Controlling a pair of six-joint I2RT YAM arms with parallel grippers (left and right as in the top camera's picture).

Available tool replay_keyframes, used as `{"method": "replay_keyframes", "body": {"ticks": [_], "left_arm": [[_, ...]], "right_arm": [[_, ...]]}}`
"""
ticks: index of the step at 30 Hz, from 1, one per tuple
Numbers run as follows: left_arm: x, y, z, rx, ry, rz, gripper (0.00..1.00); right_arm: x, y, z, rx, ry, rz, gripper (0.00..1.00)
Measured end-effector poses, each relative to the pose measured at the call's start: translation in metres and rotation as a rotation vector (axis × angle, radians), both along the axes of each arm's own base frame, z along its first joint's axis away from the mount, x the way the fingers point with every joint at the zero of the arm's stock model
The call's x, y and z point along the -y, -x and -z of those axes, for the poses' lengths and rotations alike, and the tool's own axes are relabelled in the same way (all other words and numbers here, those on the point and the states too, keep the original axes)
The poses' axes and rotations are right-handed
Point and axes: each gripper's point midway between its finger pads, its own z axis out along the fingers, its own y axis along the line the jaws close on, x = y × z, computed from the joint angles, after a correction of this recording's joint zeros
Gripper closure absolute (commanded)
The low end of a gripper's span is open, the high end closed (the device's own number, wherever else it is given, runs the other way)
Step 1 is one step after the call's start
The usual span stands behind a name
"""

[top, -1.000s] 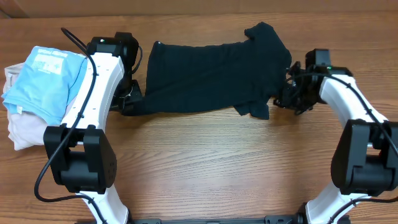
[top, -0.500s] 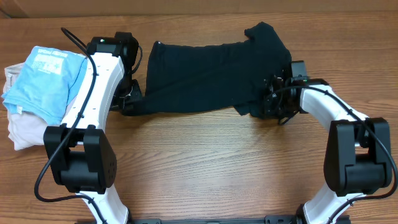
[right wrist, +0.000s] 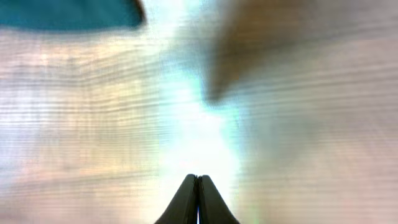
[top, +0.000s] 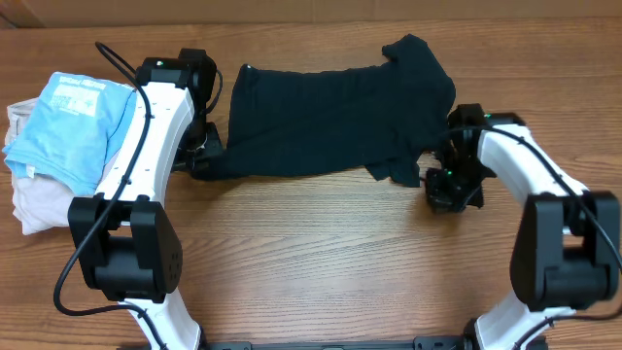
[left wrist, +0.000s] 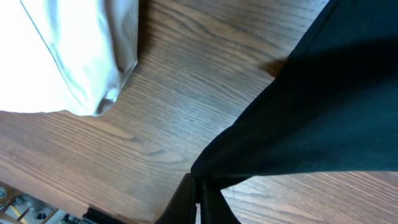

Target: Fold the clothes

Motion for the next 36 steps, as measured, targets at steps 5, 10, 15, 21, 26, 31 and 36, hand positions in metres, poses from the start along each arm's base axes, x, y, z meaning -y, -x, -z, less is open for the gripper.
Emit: {"method": "replay_keyframes", "body": {"ticks": [5,10,15,21,26,31,36], "left_arm": [[0.0,-0.004,0.0,0.016,0.001,0.0,0.96],[0.0,-0.003,0.0,0.014,0.001,0.0,0.96],[0.0,-0.003,0.0,0.011,0.001,0.0,0.96],[0.0,-0.003,0.0,0.012,0.001,0.0,0.96],[0.0,-0.003,0.0,0.014,0.001,0.0,0.96],[0.0,-0.003,0.0,0.014,0.001,0.0,0.96],[0.0,-0.003,0.0,0.014,0.001,0.0,0.96]], "right_arm": [[0.006,-0.027,-0.026,0.167,0.035,0.007,0.7],[0.002,-0.071,-0.025,0.34,0.016,0.01,0.64],[-0.004,-0.091,-0.003,0.384,-0.016,0.013,0.64],[-0.012,-0.084,0.035,0.308,-0.059,0.017,0.64],[-0.017,-0.092,0.036,0.328,-0.092,0.018,0.66],[-0.026,-0.095,0.04,0.323,-0.142,0.013,0.96],[-0.03,-0.087,0.04,0.285,-0.167,0.014,0.96]]}}
